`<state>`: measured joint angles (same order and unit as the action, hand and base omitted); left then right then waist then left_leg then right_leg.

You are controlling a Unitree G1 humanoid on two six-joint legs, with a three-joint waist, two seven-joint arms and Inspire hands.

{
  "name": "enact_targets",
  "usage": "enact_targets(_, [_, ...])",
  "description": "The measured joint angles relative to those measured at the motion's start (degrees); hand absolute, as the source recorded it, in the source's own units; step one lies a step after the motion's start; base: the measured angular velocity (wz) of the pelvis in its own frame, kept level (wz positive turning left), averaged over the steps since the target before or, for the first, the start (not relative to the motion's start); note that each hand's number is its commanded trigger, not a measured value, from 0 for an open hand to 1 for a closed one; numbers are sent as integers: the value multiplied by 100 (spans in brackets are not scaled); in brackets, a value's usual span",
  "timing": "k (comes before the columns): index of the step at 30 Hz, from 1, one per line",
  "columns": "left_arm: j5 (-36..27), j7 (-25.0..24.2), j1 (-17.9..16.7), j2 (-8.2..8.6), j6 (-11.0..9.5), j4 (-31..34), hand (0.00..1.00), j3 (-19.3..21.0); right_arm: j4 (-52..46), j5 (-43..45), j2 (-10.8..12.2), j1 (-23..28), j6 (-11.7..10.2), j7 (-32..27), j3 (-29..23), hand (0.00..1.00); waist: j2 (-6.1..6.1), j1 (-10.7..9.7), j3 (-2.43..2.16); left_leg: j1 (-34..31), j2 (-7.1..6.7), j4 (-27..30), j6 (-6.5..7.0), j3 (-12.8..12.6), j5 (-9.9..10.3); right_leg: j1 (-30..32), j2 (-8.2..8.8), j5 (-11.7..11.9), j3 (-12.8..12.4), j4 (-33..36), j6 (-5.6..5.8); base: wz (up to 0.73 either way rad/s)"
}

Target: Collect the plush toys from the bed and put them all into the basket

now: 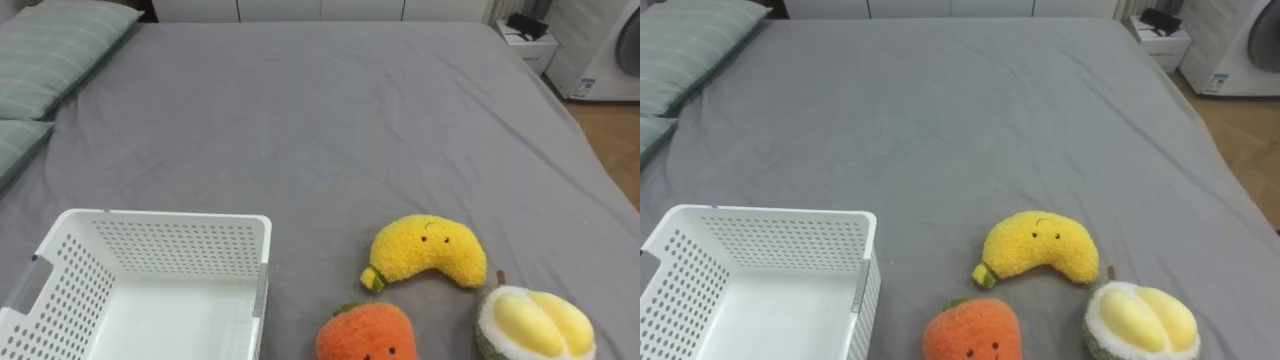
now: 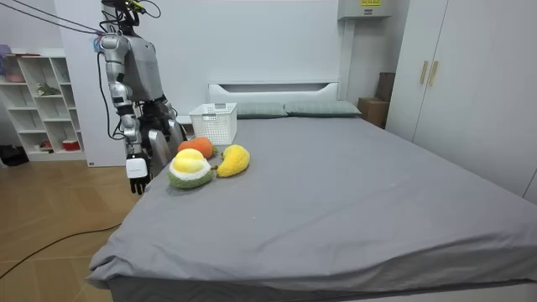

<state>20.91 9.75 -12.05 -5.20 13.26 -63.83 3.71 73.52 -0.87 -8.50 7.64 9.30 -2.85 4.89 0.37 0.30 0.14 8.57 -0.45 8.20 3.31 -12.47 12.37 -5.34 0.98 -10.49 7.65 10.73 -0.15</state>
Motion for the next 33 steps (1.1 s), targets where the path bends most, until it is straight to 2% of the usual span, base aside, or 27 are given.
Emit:
enact_targets(6, [0,109,-18,4,-16,3,0,61,0,-27,-9,13,-3,49,4,0,-5,13,1,0,3,1,-3,-4,1,6,-7,4,-13,-4,-4,0])
enact_targets(10, [0,195,-17,4,-110,5,0,76,16,-137,-11,21,-3,52,1,0,-11,9,2,-18,3,-2,-3,-9,2,30,-10,5,-23,-4,-4,0])
enact_targets(21, [-10,222,-109,21,4,95,0,224,143,-591,14,29,80,53,-67,0,-80,0,-3,19,2,-35,-5,-29,2,37,-11,4,-48,-3,-5,-1])
enact_targets(26, [-45,245,-127,27,-3,96,0,522,266,-1113,70,166,82,46,-511,0,-140,-49,1,67,2,-47,-7,-24,2,-18,-12,4,-36,-7,-5,0])
enact_targets(30, [-35,259,-128,0,-5,95,0,979,275,-1300,83,304,85,41,-934,0,-203,-171,-5,99,2,-81,-14,-27,9,-60,-16,0,-64,-8,-6,0])
enact_targets(33, [-35,260,-113,-47,-4,93,0,1110,284,-1433,81,363,203,19,-1296,0,-263,-207,-6,100,2,-55,-14,-29,9,-59,-19,2,-63,-15,-6,0])
